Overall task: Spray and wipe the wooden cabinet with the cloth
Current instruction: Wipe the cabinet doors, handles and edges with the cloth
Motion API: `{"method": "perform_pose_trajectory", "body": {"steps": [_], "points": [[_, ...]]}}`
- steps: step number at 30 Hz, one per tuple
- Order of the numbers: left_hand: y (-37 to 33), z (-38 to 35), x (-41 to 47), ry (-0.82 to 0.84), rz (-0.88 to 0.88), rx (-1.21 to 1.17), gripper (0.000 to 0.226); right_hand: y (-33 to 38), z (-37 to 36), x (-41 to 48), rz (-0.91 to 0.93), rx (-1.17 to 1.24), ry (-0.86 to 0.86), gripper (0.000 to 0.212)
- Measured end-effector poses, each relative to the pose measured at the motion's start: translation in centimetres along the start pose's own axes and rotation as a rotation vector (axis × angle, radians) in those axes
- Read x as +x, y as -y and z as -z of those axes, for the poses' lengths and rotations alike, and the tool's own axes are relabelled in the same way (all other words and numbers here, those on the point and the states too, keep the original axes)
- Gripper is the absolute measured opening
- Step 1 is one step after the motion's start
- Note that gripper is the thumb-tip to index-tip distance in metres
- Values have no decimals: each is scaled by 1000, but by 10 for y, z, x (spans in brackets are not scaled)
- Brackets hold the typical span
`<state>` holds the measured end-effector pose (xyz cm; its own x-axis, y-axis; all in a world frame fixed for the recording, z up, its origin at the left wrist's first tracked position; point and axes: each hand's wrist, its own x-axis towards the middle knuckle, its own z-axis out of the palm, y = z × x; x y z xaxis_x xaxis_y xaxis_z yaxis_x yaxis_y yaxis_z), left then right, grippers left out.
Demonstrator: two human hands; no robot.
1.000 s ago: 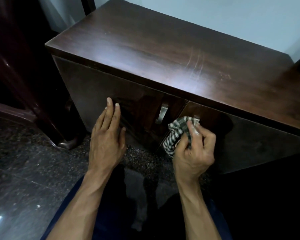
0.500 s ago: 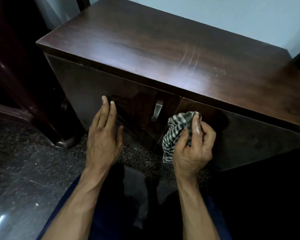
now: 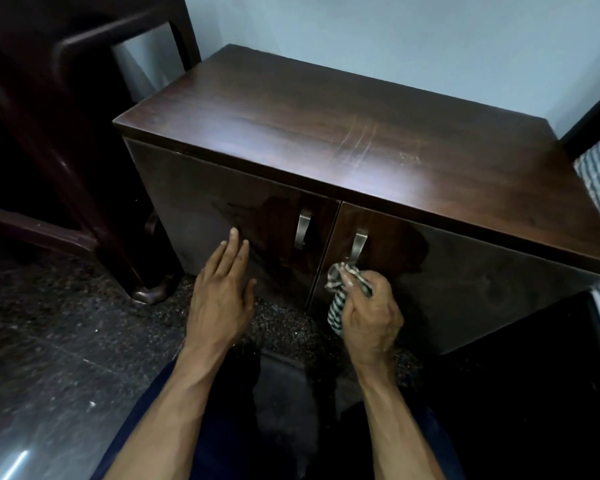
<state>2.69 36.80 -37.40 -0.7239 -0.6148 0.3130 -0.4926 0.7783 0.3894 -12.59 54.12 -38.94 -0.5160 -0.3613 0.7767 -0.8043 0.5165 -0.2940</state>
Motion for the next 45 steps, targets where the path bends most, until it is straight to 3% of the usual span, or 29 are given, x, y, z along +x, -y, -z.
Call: {"method": "perform_pose_trajectory", "body": {"steps": [5,11,14,16,20,25,28,30,32,35,39,41,43,45], "points": [[5,31,-1,-30,-44,128,67,26,7,-3,-319,147,-38,25],[32,99,49,-148,-200,248,65,90,46,53,-109,386,-227,37],[56,136,79,-151,-240,293,61,114,41,85,-59,466,-214,51],[65,153,93,-114,-302,271,56,115,19,98,5,369,-190,49],[86,179,117,-27,-350,239,58,97,-38,82,234,-94,-134,51],[115,189,135,88,-428,271,75,118,-64,53,92,-307,-80,53],[123,192,139,123,-472,262,86,154,-84,71,34,-279,-76,53],[129,193,142,134,-498,265,89,175,-104,75,140,-262,-17,54],[134,193,145,133,-521,271,90,179,-121,65,370,-280,85,54],[135,192,143,130,-511,259,88,150,-122,38,621,-377,228,48],[136,193,142,120,-506,254,95,126,-95,41,345,-414,118,55],[138,193,143,127,-506,267,96,142,-93,61,214,-337,-3,46],[142,196,146,140,-508,291,94,168,-101,81,214,-228,-60,44],[149,204,149,140,-512,319,89,192,-117,90,337,-232,-67,51]]}}
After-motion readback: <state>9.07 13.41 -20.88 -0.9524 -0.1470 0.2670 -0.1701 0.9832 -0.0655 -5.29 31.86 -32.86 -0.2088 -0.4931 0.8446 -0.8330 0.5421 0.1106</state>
